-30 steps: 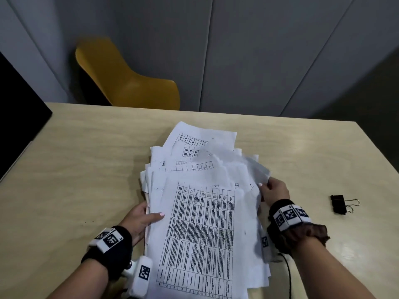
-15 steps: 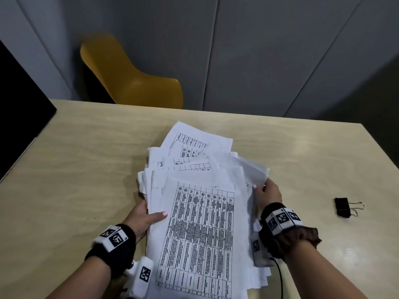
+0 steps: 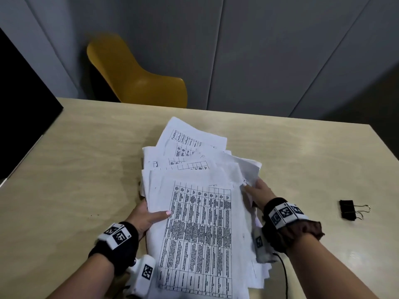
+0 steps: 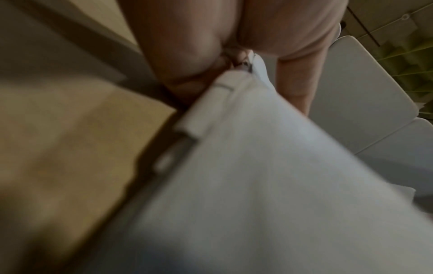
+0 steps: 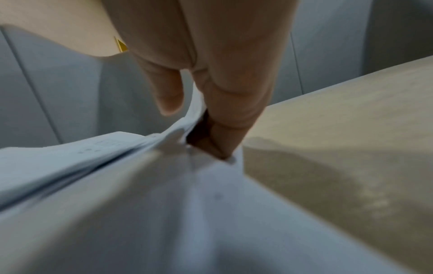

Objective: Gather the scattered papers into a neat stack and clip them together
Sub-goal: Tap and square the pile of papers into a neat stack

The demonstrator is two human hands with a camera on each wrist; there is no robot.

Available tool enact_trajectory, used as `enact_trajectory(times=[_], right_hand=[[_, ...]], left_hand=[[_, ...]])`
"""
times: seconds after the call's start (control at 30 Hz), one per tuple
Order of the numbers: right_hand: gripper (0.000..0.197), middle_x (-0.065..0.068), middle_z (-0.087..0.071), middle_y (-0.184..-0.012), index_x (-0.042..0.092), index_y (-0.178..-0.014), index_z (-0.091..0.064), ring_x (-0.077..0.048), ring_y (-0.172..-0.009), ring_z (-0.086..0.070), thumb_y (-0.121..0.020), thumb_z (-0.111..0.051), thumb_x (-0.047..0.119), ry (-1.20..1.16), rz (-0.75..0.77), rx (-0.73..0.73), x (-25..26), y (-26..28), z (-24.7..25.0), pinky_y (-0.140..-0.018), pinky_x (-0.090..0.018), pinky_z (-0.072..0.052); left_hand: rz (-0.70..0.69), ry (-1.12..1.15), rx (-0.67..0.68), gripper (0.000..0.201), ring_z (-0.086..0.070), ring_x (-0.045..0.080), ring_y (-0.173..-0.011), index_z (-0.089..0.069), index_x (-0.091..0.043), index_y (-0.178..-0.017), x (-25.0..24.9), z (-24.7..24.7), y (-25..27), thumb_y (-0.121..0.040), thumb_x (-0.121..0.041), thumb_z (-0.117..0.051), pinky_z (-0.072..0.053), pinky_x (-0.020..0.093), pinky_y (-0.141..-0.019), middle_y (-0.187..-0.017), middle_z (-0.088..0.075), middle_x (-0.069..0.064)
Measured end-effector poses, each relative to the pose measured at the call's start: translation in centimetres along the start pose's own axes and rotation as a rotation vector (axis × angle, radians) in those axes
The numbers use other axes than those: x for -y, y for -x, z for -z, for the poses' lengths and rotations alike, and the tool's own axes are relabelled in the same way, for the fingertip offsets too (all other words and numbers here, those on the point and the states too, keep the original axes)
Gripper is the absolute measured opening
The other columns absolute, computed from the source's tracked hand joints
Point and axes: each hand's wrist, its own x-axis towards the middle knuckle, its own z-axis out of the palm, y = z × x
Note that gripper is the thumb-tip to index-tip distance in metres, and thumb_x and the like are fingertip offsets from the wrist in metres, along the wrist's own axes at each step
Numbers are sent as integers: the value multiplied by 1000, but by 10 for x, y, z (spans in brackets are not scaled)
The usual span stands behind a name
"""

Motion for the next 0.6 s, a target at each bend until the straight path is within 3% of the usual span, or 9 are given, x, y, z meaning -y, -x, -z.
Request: enact_trajectory(times=[0.1, 0.17, 0.23, 0.3, 0.37, 0.4, 0.43, 0.5, 0.6], right_hand=[[41, -10, -57, -119, 10, -122, -48, -29, -112, -54, -89, -58, 33, -15, -4, 10, 1, 15, -8, -101, -48, -41], [71, -9, -54, -125, 8, -124, -45, -29, -116, -52, -75, -64, 55, 81, 56, -51, -3, 23, -10, -101, -49, -41], [99, -12, -58, -118, 7, -120, -47, -31, -108, -56, -52, -62, 78, 190, 137, -204, -3, 31, -7, -94, -49, -46], [109, -8, -52, -129, 13, -134, -36, -25, -117, -51, -50, -74, 71, 2, 136, -234, -7, 37, -2, -103, -44, -41], [121, -7, -45, -139, 16, -144, -23, -18, -125, -47, -46, -86, 53, -397, 58, -98, -13, 47, 1, -104, -35, -40], [127, -8, -57, -131, 12, -138, -32, -14, -116, -57, -32, -89, 53, -552, 23, -21, -16, 53, 1, -94, -28, -48], [122, -4, -71, -108, 9, -122, -47, -8, -95, -68, -18, -89, 57, -622, -16, 51, -21, 57, 0, -78, -22, -55], [94, 2, -73, -64, 9, -86, -62, -6, -58, -69, -10, -89, 56, -555, -70, 212, -19, 69, -1, -52, -17, -54], [42, 1, -62, -42, 0, -69, -58, -8, -39, -59, -52, -91, 19, -366, -111, 222, -18, 75, -3, -43, -14, -46]], left_hand=[[-30, -9, -35, 61, -62, 30, -100, -58, -15, -107, 0, -1, -2, -52, -5, -80, -44, 48, -97, -105, -68, 10], [-42, -14, -59, 51, -61, 30, -100, -55, -13, -109, 2, -1, -3, -66, 10, -72, -43, 48, -98, -102, -66, 8], [-46, 17, -56, 51, -64, 28, -96, -54, -7, -113, 0, -1, 0, -68, 9, -71, -49, 47, -92, -99, -70, 8], [-58, 58, -26, 52, -67, 21, -85, -57, -7, -110, -7, -1, 8, -60, 0, -71, -52, 38, -78, -91, -73, 7], [-49, 74, 12, 54, -63, 24, -86, -59, -7, -106, -16, 0, 15, -56, -2, -77, -49, 36, -77, -84, -73, 7], [-44, 77, 30, 59, -61, 26, -88, -59, -9, -104, -19, 0, 17, -50, -4, -81, -48, 37, -79, -83, -73, 7], [-44, 75, 43, 65, -60, 28, -90, -59, -11, -104, -21, 1, 17, -43, -9, -83, -48, 39, -81, -84, -73, 7], [-34, 56, 60, 86, -63, 30, -90, -59, -10, -108, -23, 1, 13, -27, -21, -88, -49, 43, -86, -87, -74, 8], [-16, -17, 35, 114, -68, 25, -87, -56, -7, -113, -20, 1, 4, -10, -36, -93, -56, 39, -78, -92, -74, 8]])
